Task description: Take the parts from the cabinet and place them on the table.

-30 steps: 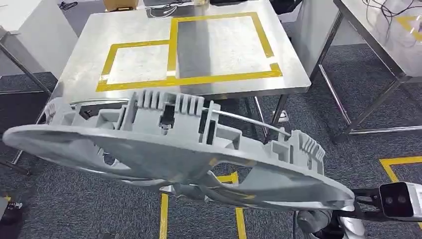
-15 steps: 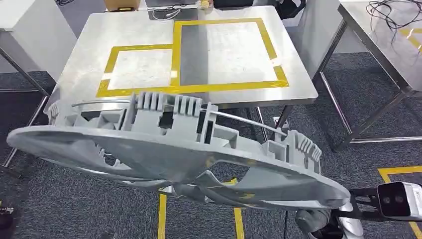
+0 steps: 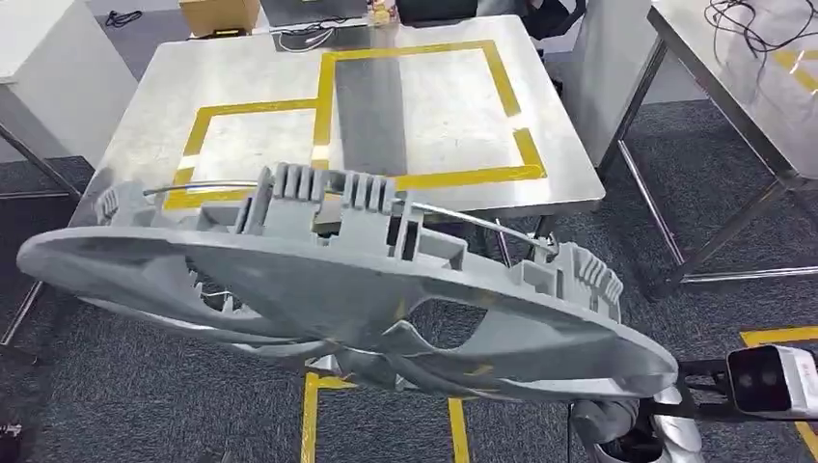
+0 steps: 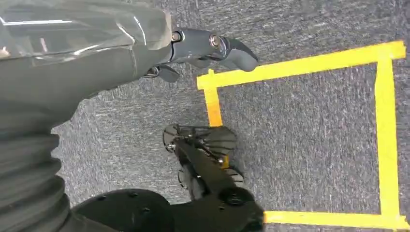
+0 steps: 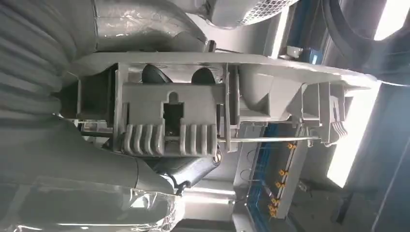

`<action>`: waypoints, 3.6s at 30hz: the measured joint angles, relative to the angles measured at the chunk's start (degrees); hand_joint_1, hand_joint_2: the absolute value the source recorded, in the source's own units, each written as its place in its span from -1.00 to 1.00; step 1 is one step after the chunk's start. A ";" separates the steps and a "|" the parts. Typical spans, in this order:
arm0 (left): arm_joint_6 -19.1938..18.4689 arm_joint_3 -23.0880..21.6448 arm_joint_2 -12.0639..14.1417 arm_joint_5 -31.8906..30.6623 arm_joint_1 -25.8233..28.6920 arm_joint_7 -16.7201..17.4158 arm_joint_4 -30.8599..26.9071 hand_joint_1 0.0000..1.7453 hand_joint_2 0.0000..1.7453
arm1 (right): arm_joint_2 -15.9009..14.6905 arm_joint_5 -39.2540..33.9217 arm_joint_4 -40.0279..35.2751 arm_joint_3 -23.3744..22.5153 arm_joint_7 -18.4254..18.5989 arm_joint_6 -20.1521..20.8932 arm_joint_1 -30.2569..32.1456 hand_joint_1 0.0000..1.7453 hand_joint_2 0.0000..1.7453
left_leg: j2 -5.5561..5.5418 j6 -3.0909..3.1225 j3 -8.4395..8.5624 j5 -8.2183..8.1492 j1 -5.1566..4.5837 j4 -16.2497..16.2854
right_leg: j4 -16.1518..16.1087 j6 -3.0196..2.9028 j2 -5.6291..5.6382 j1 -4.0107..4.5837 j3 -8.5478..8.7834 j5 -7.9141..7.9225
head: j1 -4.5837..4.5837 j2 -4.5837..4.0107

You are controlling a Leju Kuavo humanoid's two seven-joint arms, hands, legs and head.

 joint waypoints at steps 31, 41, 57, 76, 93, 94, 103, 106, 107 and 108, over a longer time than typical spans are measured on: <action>-0.04 0.81 -0.02 -1.27 -0.54 -0.04 0.33 -1.00 1.00 | -0.40 4.02 0.20 0.00 -3.17 -0.24 -0.24 0.96 1.00 | -0.03 -0.29 0.37 1.12 0.17 -2.01 | -0.48 0.03 -0.32 -0.10 -0.20 0.54 | -0.17 0.00; -0.50 1.14 0.15 -1.35 -0.44 -0.07 0.48 -1.00 1.00 | -0.61 3.37 0.33 0.11 -3.17 -0.05 -0.63 0.96 1.00 | 0.10 3.23 8.89 9.75 -0.45 -20.47 | 2.32 1.72 -0.53 0.22 0.52 -2.98 | 0.04 0.00; -0.66 1.66 -0.13 -1.31 -0.38 -0.39 0.55 -1.00 1.00 | -1.20 4.59 0.92 0.44 -3.58 -0.02 -1.19 0.96 1.00 | -0.37 0.26 8.21 0.96 -0.28 -11.26 | -0.28 0.10 -0.70 -0.16 -1.61 1.59 | -0.14 0.00; -0.48 2.64 -0.24 -1.55 0.34 -1.05 0.90 -1.00 1.00 | -1.25 1.84 1.60 1.44 -3.15 -0.70 -1.87 0.96 1.00 | -0.21 3.69 8.72 8.68 -0.57 -19.50 | 18.60 2.24 -0.67 0.14 -9.55 -7.67 | -0.02 0.00; -0.44 3.34 -0.70 -1.42 0.92 -1.57 1.18 -1.00 1.00 | -0.77 4.41 1.21 -0.96 -2.38 -4.29 -0.90 0.96 1.00 | 0.01 -0.06 2.58 3.51 0.27 -6.03 | -0.22 0.52 -0.56 -0.19 -1.01 1.05 | -0.48 0.00; -0.44 3.41 -0.70 -1.42 0.97 -1.68 1.18 -1.00 1.00 | -0.77 4.77 1.03 -1.44 -2.38 -4.44 -0.76 0.96 1.00 | 0.03 0.15 5.44 6.38 0.28 -11.94 | -0.23 0.66 -0.55 -0.19 -0.79 0.94 | -0.48 0.00; -0.59 4.20 -0.85 -1.16 1.38 -2.82 1.62 -1.00 1.00 | -1.14 18.29 -2.01 -5.87 -4.19 -11.96 0.29 0.96 1.00 | -0.03 3.24 9.43 8.25 -0.20 -19.38 | 6.95 1.89 -0.59 0.05 -4.33 -3.04 | -0.22 0.00; -0.28 4.66 -1.05 -1.00 1.59 -3.13 1.75 -1.00 1.00 | -1.71 32.83 -3.45 -8.26 -6.14 -20.62 0.96 0.96 1.00 | -0.13 3.47 9.40 8.15 -0.58 -19.32 | 18.83 2.06 -0.60 0.02 -10.20 -6.81 | -0.26 0.00; -0.02 4.81 -1.14 -1.13 1.62 -3.13 1.77 -1.00 1.00 | -2.27 38.06 -3.69 -8.96 -6.47 -23.91 1.03 0.96 1.00 | -0.20 3.46 9.44 8.13 -0.59 -19.31 | 17.45 2.49 -0.60 0.02 -9.67 -5.94 | -0.26 0.00; 0.09 4.94 -1.29 -1.40 1.61 -3.13 1.77 -1.00 1.00 | -2.96 41.87 -3.87 -9.31 -6.69 -26.55 1.02 0.96 1.00 | -0.33 3.44 9.46 8.12 -0.60 -19.28 | 13.62 2.98 -0.61 0.02 -7.91 -4.21 | -0.24 0.00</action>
